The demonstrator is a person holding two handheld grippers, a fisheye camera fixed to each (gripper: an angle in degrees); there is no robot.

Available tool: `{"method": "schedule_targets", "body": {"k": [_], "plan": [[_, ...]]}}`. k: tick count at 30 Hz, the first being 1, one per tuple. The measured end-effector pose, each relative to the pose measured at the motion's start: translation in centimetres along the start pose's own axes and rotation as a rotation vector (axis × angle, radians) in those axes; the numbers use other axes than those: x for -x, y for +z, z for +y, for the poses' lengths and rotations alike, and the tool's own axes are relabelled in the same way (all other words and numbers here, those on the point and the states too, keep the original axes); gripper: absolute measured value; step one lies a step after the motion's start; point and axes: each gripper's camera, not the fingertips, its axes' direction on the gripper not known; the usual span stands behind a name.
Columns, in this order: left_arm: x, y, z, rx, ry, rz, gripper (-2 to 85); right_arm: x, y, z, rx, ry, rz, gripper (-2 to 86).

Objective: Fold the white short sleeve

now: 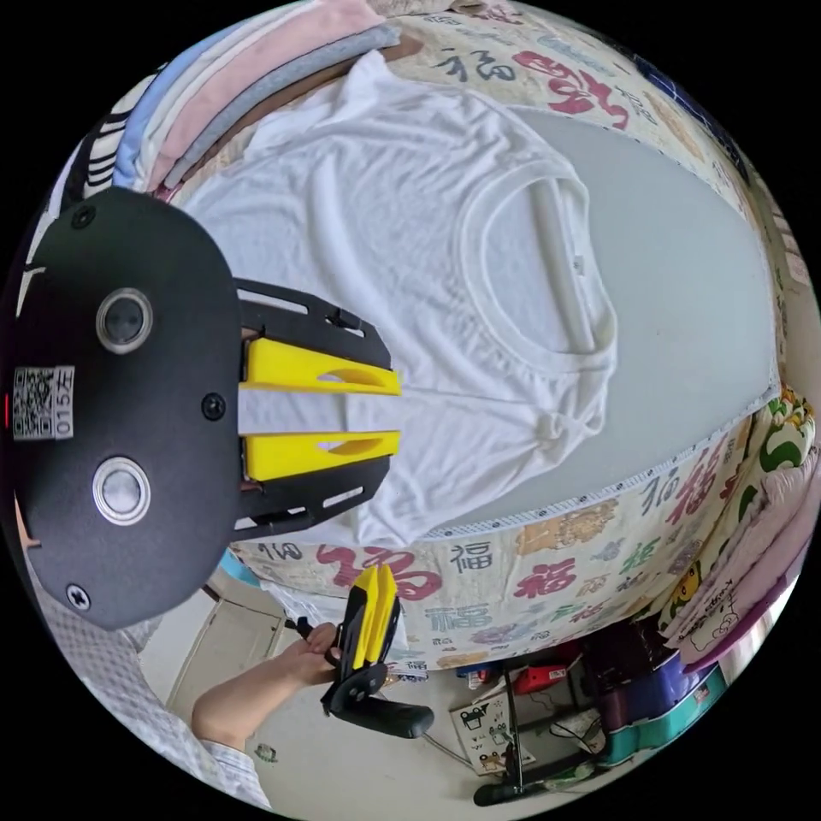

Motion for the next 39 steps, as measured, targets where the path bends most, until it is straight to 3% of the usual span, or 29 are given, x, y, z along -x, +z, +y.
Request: {"method": "schedule_targets", "body": {"k": [8,14,20,25,28,32,39], "plan": [[3.4,4.7,2.8,-0.016,-0.083,-0.008,0.8,-4.0,8.7,0.6,0.097,-0.042,0.165,1.0],[5.7,5.3,5.0,-0.089,-0.107,-0.001,-0.5,-7.7,12.4,2.2,0.089,-0.049,0.114,-0.3],[7.9,9.4,7.0,-0.046,-0.145,-0.066,-0.7,-12.7,18.4,3.5,0.153,-0.036,0.097,-0.3],[9.3,11.3,9.8,-0.093,-0.157,0.018,-0.6,-17.0,20.3,5.2,0.100,0.004,0.087,-0.2],[10.7,11.2,13.1,-0.170,-0.209,0.010,-0.4,-19.5,21.4,6.0,0.060,0.015,0.056,-0.3],[14.2,8.6,21.1,-0.536,-0.417,-0.127,0.5,-20.0,23.4,6.1,-0.032,-0.095,0.107,-0.3],[22.0,12.8,28.0,-0.527,-0.668,-0.057,3.2,-19.6,31.4,2.6,-0.039,-0.264,0.066,-0.1]]}}
